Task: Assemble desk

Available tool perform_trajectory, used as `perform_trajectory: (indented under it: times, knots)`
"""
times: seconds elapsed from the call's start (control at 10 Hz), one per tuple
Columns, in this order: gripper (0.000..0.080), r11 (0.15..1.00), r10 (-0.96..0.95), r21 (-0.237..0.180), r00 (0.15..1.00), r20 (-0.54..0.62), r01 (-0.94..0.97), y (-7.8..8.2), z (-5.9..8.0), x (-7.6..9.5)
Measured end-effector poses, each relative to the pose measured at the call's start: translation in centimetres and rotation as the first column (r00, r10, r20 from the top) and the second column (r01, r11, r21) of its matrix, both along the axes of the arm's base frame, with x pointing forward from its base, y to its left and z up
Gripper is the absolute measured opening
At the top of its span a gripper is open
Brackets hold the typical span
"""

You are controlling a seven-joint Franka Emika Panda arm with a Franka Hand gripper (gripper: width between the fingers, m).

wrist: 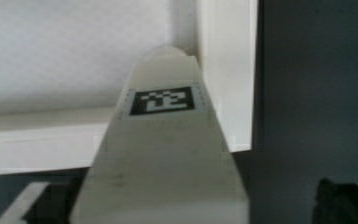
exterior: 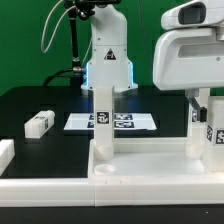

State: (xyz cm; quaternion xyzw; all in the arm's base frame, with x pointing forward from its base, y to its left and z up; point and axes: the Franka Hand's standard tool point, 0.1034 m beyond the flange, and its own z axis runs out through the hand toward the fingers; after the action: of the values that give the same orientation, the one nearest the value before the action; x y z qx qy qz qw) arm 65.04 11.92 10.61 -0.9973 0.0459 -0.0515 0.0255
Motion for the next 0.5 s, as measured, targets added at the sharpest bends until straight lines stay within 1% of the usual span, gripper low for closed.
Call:
perform_trajectory:
  times: [0.1, 0.2, 0.3, 0.4, 0.5]
  knots:
    - [0.0507, 1.000, -0.007, 0.001, 1.000, 0.000, 0.007, -0.01, 0.00, 0.00]
    - [0.0368, 0.996, -0.083, 0.009, 0.997, -0.004, 0.083, 0.00, -0.01, 0.00]
    - [0.0300, 0.985, -0.170, 0.012, 0.985, -0.009, 0.170, -0.49, -0.06, -0.01]
    - [0.0300, 0.975, -0.223, 0.016, 0.975, -0.013, 0.223, -0.57, -0.11, -0.01]
    - [0.0299, 0.930, -0.365, 0.025, 0.931, -0.022, 0.366, -0.83, -0.15, 0.02]
